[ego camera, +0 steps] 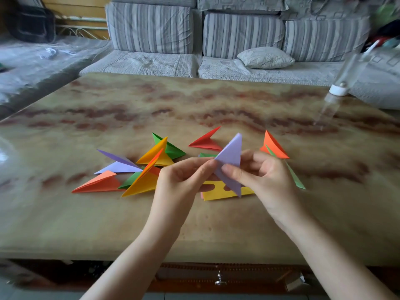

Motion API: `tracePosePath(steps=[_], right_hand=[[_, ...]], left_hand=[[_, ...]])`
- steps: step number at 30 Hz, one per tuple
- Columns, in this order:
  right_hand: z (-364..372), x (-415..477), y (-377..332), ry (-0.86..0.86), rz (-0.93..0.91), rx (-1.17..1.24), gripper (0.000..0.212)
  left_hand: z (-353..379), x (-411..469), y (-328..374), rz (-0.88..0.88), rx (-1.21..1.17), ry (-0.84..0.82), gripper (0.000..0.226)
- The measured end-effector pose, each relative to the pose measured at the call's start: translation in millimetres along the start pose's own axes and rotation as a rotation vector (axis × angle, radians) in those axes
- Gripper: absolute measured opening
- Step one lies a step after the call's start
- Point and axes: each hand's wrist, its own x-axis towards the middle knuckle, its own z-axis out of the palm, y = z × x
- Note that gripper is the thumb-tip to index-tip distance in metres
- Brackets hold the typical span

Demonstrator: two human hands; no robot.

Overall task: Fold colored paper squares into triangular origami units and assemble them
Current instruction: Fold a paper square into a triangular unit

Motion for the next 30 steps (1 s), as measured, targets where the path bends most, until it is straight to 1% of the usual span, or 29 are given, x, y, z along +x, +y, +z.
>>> tracePosePath(steps=[1, 4, 6, 8, 10, 12, 14, 19, 20, 22, 25, 26, 27, 29, 30], right_hand=[[1, -1, 0, -0.020, 0.014, 0.002, 0.014], [3, -4, 1, -0.045, 0.043, 0.005, 0.020], [4, -4, 0, -0.056, 0.053, 0.006, 0.020], [3, -3, -3, -0.049, 0.052, 0.009, 0.023], [-3, 0, -6, -0.024, 0.053, 0.012, 0.026], [-10, 2, -8, -0.030, 0.058, -0.027, 0.014], [-14, 3, -7, -0.052, 0.059, -0.087, 0.004], [-17, 1, -4, -0.107, 0.081, -0.125, 0.004], [-17, 1, -3, -0.122, 0.071, -0.151, 0.004], [-17, 1, -2, -0.126, 0.039, -0.190, 0.004], [-15, 0, 0, -0.103, -0.006, -0.187, 0.003], [-13, -1, 0, -0.107, -0.019, -0.179, 0.001], [-12, -1, 0, -0.113, -0.025, -0.171, 0.003], [-12, 0, 1, -0.126, -0.006, -0.152, 0.003], [-12, 0, 0, -0.130, 0.018, -0.141, 0.006]], left_hand=[[1, -1, -1, -0.001, -0.012, 0.016, 0.012], [4, -3, -2, -0.027, -0.052, 0.045, 0.014], [5, -3, -2, -0.031, -0.057, 0.052, 0.015], [3, 0, -3, 0.028, 0.045, 0.059, 0.013], [0, 3, -3, 0.126, 0.250, 0.048, 0.013], [-3, 4, -2, 0.188, 0.398, 0.035, 0.015], [-3, 3, -1, 0.212, 0.465, 0.028, 0.017], [-4, 3, -2, 0.272, 0.576, 0.012, 0.016], [-4, 3, -2, 0.276, 0.586, 0.003, 0.016], [-4, 3, -1, 0.230, 0.540, -0.007, 0.013], [-1, 1, -2, 0.110, 0.344, 0.016, 0.009], [0, 1, -2, 0.086, 0.291, 0.026, 0.009], [1, 1, -3, 0.080, 0.267, 0.035, 0.009], [1, 1, -3, 0.108, 0.299, 0.037, 0.009], [1, 0, -2, 0.126, 0.333, 0.032, 0.010]])
